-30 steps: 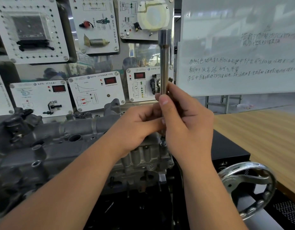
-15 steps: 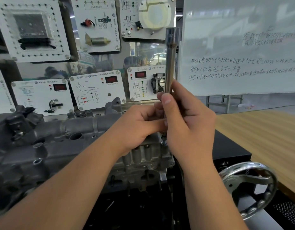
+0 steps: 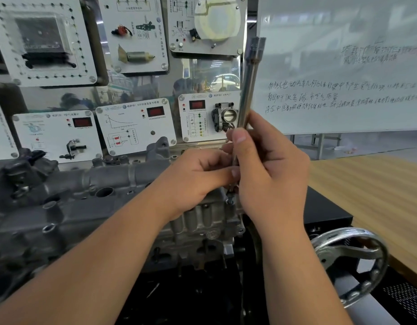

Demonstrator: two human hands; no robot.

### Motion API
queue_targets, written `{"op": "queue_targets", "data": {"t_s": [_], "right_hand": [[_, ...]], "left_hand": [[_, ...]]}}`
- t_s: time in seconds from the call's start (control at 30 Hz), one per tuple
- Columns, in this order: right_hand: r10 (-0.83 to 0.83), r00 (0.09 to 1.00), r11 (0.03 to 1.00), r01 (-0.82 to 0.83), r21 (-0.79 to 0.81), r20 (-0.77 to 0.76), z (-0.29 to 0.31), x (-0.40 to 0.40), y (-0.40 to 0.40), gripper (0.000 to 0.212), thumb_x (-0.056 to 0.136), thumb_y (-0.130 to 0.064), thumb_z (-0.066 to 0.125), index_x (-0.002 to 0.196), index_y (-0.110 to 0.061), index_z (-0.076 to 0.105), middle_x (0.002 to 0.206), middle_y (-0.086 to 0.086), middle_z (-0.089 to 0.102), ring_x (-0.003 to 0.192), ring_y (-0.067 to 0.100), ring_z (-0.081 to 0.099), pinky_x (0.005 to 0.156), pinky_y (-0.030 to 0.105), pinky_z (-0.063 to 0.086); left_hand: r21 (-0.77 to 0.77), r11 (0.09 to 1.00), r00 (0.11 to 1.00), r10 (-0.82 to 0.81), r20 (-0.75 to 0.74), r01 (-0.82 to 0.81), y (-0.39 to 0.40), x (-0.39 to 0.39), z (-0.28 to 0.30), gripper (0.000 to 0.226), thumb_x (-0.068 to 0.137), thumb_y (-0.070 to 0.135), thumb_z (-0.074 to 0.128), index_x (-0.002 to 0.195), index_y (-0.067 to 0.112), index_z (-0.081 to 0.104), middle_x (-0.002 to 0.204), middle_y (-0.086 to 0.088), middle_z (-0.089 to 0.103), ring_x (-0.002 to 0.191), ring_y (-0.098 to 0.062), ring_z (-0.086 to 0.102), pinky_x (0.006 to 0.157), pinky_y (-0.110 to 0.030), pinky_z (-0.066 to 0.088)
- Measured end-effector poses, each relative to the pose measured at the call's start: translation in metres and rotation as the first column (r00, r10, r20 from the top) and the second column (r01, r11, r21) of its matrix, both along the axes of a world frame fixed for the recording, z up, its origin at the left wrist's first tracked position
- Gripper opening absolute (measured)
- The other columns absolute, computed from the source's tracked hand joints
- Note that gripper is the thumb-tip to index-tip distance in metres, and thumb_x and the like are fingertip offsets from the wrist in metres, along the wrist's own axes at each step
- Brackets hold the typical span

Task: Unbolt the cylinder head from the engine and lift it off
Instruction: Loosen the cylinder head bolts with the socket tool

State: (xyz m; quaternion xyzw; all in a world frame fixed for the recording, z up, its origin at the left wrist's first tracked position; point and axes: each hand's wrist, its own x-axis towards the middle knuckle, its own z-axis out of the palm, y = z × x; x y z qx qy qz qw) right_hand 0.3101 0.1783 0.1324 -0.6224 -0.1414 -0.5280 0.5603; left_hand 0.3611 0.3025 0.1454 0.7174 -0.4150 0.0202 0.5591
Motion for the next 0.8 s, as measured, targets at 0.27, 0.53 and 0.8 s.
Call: {"op": "queue_targets", "data": {"t_s": [0.27, 0.53, 0.8], "right_hand": [[0.007, 1.0, 0.999, -0.006, -0.054, 0.014, 0.0007, 0.0001, 0.0046, 0.041, 0.089, -0.036, 0.071, 0.127, -0.04, 0.055, 0.098, -0.015, 0.073, 0.093, 0.007, 0.07, 0.082, 0.032, 0.059], [0.001, 1.0, 0.998, 0.0, -0.056, 0.02, 0.0, -0.002, -0.0031, 0.021, 0.098, -0.026, 0.06, 0.116, -0.022, 0.071, 0.086, -0.01, 0.074, 0.08, 0.007, 0.071, 0.072, 0.027, 0.057], [0.05, 0.998, 0.999, -0.049, -0.021, 0.045, 0.0004, -0.0008, 0.0026, 0.021, 0.092, -0.028, 0.07, 0.113, -0.027, 0.072, 0.092, -0.011, 0.072, 0.087, 0.01, 0.07, 0.08, 0.029, 0.057]], "left_hand": [[0.04, 0.994, 0.988, 0.097, 0.121, -0.103, -0.0033, -0.0014, 0.0036, 0.031, 0.077, 0.023, 0.073, 0.105, 0.01, 0.073, 0.104, -0.023, 0.072, 0.103, -0.045, 0.066, 0.092, -0.063, 0.052], [-0.038, 0.998, 0.998, -0.058, -0.006, 0.058, 0.0009, -0.0005, 0.0002, 0.012, 0.09, 0.017, 0.068, 0.097, 0.021, 0.077, 0.092, 0.006, 0.077, 0.089, -0.006, 0.072, 0.081, -0.019, 0.054], [-0.012, 0.997, 0.995, 0.081, 0.058, -0.08, -0.0014, -0.0015, 0.0028, 0.045, 0.075, 0.019, 0.076, 0.112, -0.005, 0.066, 0.106, -0.029, 0.069, 0.103, -0.048, 0.065, 0.093, -0.062, 0.053]]}}
